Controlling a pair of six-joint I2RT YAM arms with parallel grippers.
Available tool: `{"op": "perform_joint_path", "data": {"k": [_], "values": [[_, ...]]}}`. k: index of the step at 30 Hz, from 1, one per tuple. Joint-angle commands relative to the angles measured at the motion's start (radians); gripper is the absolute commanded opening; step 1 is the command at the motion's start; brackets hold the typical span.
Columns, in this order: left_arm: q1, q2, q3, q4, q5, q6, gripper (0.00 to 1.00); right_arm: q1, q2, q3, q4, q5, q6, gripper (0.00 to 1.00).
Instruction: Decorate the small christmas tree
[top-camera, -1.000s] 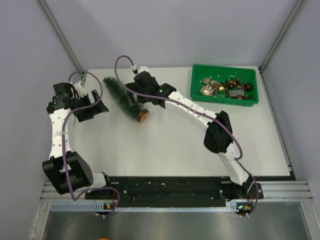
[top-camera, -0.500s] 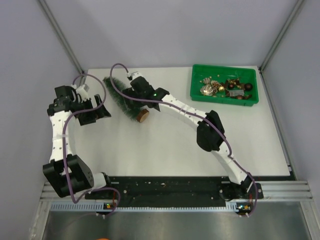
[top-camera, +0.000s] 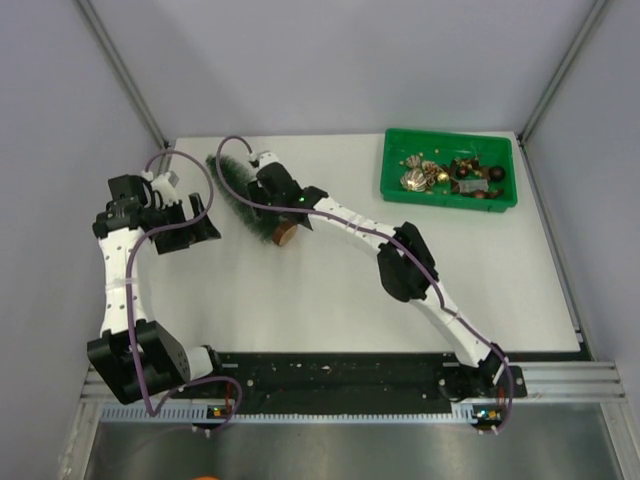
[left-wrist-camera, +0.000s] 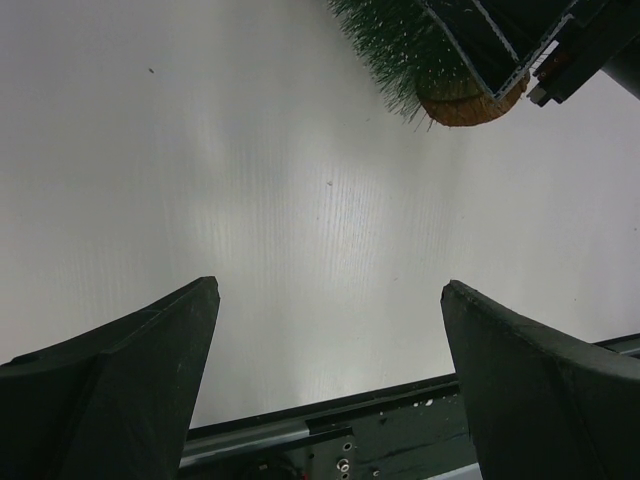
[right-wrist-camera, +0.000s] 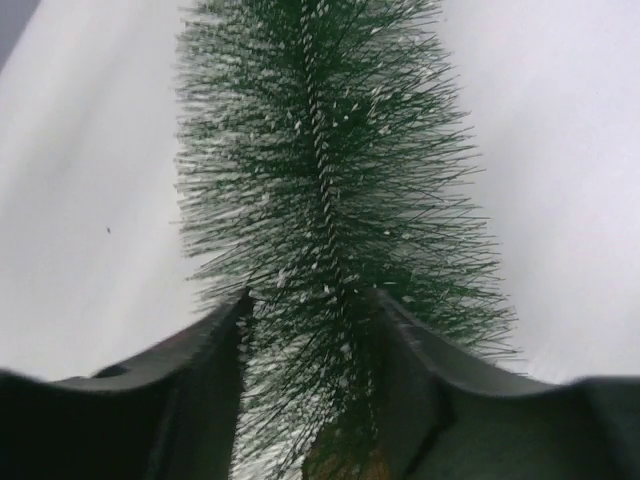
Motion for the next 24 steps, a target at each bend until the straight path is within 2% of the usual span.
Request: {"op": "perform_joint_path", "data": {"k": [1, 2, 4, 10, 13, 19, 20, 22, 24], "values": [[0.005, -0.039, -0.022, 0.002, -0.017, 0.02, 0.99, 0.02, -0.058, -0.066, 0.042, 0.034, 0.001, 0.38], [0.007, -0.044, -0.023, 0.004, -0.025, 0.023, 0.99, 0.023, -0.082, -0.106, 0.05, 0.047, -0.007, 0.31], [0.007, -0.05, -0.029, 0.007, -0.036, 0.029, 0.99, 0.026, -0.148, -0.235, 0.08, 0.074, -0.01, 0.24], [0.007, -0.084, -0.04, -0.004, -0.028, 0.055, 0.99, 0.037, -0.433, -0.651, 0.234, 0.111, 0.005, 0.19], [0.007, -0.107, -0.045, -0.008, -0.049, 0.064, 0.99, 0.04, -0.559, -0.832, 0.266, 0.133, 0.022, 0.16], [0.009, -0.131, -0.063, -0.021, -0.053, 0.084, 0.99, 0.061, -0.768, -1.096, 0.245, 0.16, 0.085, 0.18], [0.009, -0.135, -0.068, -0.022, -0.051, 0.084, 0.99, 0.069, -0.792, -1.114, 0.23, 0.168, 0.091, 0.2], [0.009, -0.136, -0.066, -0.03, -0.048, 0.086, 0.99, 0.084, -0.811, -1.119, 0.19, 0.18, 0.096, 0.31], [0.009, -0.138, -0.062, -0.031, -0.052, 0.078, 0.99, 0.098, -0.82, -1.095, 0.142, 0.197, 0.093, 0.53]]}}
